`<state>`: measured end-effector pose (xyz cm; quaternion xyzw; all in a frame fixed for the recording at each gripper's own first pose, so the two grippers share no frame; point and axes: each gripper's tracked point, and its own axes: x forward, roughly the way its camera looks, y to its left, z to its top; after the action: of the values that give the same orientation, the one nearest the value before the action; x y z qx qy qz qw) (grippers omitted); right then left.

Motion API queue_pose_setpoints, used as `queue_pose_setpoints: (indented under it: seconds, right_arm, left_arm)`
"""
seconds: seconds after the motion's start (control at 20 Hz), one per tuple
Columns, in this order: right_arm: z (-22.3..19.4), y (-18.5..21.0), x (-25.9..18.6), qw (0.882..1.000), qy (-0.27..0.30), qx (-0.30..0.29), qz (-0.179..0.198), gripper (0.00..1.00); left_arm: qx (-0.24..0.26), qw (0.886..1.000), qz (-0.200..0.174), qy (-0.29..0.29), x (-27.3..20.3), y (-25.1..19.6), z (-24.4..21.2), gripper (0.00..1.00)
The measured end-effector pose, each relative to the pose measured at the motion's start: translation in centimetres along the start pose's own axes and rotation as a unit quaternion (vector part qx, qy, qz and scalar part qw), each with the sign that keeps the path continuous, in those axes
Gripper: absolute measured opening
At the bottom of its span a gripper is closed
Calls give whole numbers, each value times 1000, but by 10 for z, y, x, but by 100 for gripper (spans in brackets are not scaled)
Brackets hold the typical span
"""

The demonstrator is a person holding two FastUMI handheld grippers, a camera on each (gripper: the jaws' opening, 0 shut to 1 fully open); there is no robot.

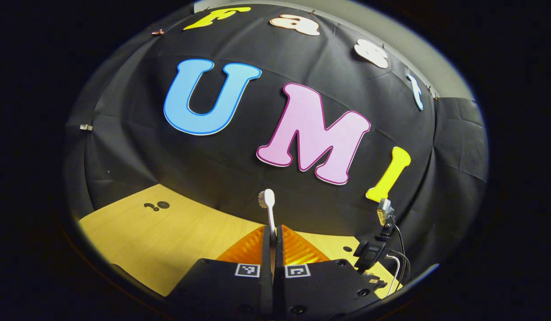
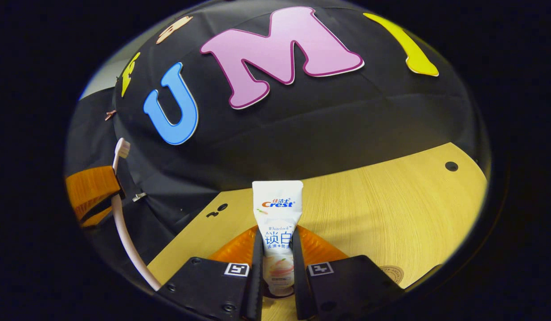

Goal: Put the toothbrush and toothpaste on the desktop into the cup, then pick up the cup and place it on the coaster on the desktop.

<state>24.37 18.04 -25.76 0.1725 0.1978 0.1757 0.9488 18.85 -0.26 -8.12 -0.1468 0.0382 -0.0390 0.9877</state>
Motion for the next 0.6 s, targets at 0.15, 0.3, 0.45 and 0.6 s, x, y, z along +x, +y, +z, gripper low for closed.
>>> queue_pose_setpoints:
  seconds: [0.15,0.3,0.45,0.6]
  right_arm:
    - [-5,-6,-3,1000,14,-5,-4,35]
    - [-10,-7,-5,1000,29,1,5,36]
    - [-17,-8,-8,999,45,-6,7,42]
    - [-28,-5,-13,998,68,-6,16,62]
  left_arm:
    - [-10,1000,8,10,16,4,-9,6]
    - [-21,1000,15,16,31,3,-13,6]
    - [-17,999,19,22,45,4,-22,6]
    - [-18,999,26,27,52,7,-29,6]
